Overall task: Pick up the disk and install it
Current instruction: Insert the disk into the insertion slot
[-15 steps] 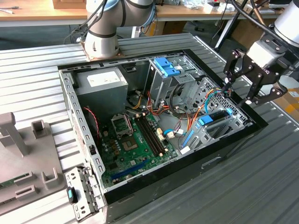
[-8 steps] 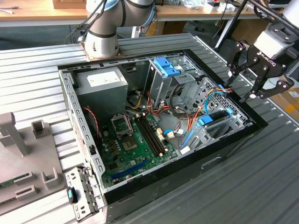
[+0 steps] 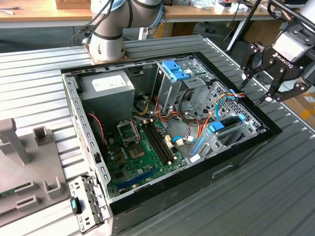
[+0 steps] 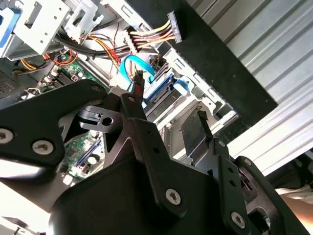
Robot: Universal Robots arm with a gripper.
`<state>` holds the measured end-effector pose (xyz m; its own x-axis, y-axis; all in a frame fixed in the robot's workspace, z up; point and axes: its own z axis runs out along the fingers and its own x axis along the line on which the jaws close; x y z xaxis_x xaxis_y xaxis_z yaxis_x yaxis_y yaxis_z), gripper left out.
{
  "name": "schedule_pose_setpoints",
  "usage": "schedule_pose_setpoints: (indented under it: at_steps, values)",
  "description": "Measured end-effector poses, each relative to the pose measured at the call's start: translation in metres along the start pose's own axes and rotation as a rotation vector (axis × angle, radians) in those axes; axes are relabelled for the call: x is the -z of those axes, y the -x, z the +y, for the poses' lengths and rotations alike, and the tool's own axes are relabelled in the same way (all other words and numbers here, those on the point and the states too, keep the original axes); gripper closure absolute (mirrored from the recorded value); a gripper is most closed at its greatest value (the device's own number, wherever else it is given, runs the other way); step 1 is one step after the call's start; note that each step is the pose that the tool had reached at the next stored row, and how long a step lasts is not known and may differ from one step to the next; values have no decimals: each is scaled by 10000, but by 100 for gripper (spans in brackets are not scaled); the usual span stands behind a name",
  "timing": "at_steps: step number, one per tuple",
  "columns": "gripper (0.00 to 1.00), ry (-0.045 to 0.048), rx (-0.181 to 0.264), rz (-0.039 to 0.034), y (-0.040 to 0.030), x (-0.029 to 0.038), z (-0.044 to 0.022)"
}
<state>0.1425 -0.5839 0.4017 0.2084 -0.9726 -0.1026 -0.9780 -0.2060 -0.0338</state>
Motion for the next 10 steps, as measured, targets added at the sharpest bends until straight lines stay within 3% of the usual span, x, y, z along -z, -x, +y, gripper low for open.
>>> schedule_pose_setpoints:
  at_steps: [4,7,10]
  values:
    - [42,30,289,-9,-28,-10,-190]
    - [42,57,553,-20,-37,-18,-233]
    - [42,146,1397,-42,-50,-51,-274]
